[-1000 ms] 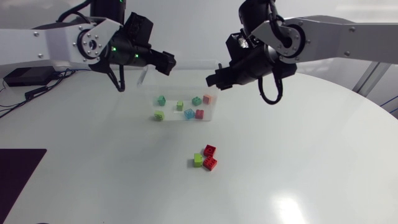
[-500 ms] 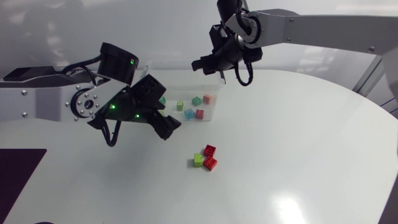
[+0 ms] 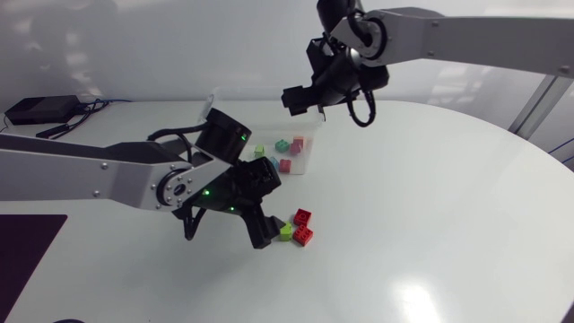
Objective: Place the duplo bricks in the container
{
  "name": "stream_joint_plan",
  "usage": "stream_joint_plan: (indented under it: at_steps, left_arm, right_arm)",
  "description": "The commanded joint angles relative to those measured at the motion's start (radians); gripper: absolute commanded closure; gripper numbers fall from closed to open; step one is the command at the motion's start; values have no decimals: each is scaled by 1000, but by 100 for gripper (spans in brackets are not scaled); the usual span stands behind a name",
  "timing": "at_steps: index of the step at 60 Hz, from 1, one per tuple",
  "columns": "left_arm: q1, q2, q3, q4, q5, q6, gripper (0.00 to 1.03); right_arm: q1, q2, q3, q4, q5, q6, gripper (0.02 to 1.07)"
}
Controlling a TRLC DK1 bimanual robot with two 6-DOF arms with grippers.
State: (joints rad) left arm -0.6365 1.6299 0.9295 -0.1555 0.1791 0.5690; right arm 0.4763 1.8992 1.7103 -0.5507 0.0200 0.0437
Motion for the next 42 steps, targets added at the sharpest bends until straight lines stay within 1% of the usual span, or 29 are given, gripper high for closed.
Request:
stream_joint_plan:
  at_steps: [1,12,20,32,36,40,42]
  left_arm:
    - [-14,59,20,-1,8,78,7]
    - [-25,137,60,-13,11,129,7]
    - [-25,191,106,-38,11,175,7]
    - [-35,251,183,-122,13,216,8]
    - [-46,266,198,-142,11,230,12]
    - [-51,280,212,-157,13,236,12]
    - [-52,285,221,-168,13,238,14]
  right_arm:
    - [28,-132,-152,5,-14,-19,7]
    - [61,-318,-459,69,-34,-34,7]
    - [64,-411,-632,97,-58,-53,7]
    - [64,-474,-801,138,-75,-64,7]
    - [62,-471,-838,153,-78,-64,7]
    - [62,-462,-868,172,-80,-64,7]
    - [64,-459,-882,181,-80,-62,7]
